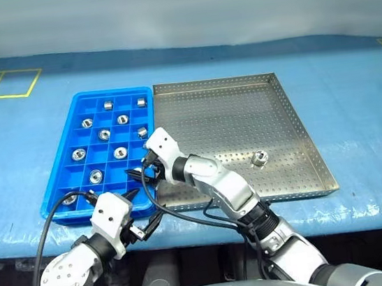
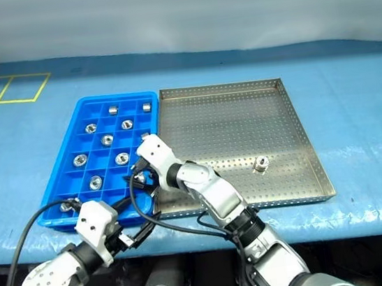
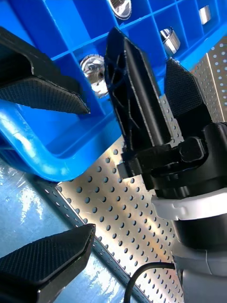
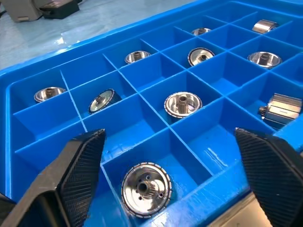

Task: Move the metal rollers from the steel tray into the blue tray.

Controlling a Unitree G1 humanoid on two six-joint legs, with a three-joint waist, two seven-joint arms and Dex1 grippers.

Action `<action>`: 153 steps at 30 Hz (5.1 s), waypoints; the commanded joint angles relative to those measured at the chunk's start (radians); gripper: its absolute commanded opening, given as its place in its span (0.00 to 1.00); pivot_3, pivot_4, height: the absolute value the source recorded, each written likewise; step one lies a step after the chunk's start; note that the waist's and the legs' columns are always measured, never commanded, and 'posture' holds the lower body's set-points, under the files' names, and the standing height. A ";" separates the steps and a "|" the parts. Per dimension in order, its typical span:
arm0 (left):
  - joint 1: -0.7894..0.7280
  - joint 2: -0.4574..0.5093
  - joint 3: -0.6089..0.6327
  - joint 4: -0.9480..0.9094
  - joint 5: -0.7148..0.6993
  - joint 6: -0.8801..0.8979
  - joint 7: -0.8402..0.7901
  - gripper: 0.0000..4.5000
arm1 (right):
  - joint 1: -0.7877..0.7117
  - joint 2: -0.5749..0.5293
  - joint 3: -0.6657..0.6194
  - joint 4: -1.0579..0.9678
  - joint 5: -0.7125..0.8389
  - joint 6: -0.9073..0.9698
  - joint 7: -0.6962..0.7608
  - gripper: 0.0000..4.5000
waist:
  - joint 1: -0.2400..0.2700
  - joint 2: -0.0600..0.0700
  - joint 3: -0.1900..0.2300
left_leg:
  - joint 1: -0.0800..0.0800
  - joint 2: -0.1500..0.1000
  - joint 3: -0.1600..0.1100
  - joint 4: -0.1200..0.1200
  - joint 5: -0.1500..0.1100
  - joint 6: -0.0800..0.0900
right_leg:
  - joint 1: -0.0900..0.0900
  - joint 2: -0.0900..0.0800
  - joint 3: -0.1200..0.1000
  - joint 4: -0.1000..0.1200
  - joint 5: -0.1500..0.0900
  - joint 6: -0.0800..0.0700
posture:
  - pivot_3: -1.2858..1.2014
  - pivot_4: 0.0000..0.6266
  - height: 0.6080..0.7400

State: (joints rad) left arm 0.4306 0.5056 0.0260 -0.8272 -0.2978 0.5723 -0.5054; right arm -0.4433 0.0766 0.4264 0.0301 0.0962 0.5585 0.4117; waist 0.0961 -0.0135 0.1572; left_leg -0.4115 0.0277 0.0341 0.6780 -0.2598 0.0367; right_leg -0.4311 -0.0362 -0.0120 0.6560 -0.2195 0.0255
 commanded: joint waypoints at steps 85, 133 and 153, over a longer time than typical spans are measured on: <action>-0.073 -0.015 -0.046 0.011 -0.060 -0.133 0.007 0.89 | 0.219 -0.253 -0.182 -0.593 0.113 0.394 -0.108 0.36 | -0.060 0.003 0.002 | -0.001 0.001 0.006 0.000 0.000 0.001 | -0.001 0.007 0.011 0.001 0.001 0.003 | 0.62 0.24 1.00; 0.152 -0.031 0.043 -0.055 -0.032 -0.219 0.011 0.89 | 0.059 -0.098 -0.130 -0.406 0.132 0.232 -0.035 0.99 | 0.152 0.003 0.001 | -0.003 0.000 -0.003 -0.011 0.000 -0.002 | 0.002 0.008 -0.002 -0.014 0.000 0.002 | 0.64 0.24 1.00; -0.201 0.028 -0.117 0.104 -0.068 -0.135 -0.113 0.89 | 0.302 -0.149 -0.338 -0.516 0.035 0.352 -0.311 0.99 | -0.078 0.005 -0.001 | 0.000 0.001 -0.004 -0.013 0.003 -0.006 | 0.004 0.011 0.001 -0.009 0.005 0.001 | 0.55 0.24 1.00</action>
State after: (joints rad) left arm 0.2350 0.5233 -0.0871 -0.7094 -0.3622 0.4361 -0.6118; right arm -0.1365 -0.0763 0.0825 -0.4711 0.1248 0.9293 0.1024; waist 0.0182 -0.0089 0.1565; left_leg -0.4114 0.0287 0.0307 0.6651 -0.2568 0.0302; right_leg -0.4276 -0.0252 -0.0102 0.6470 -0.2140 0.0268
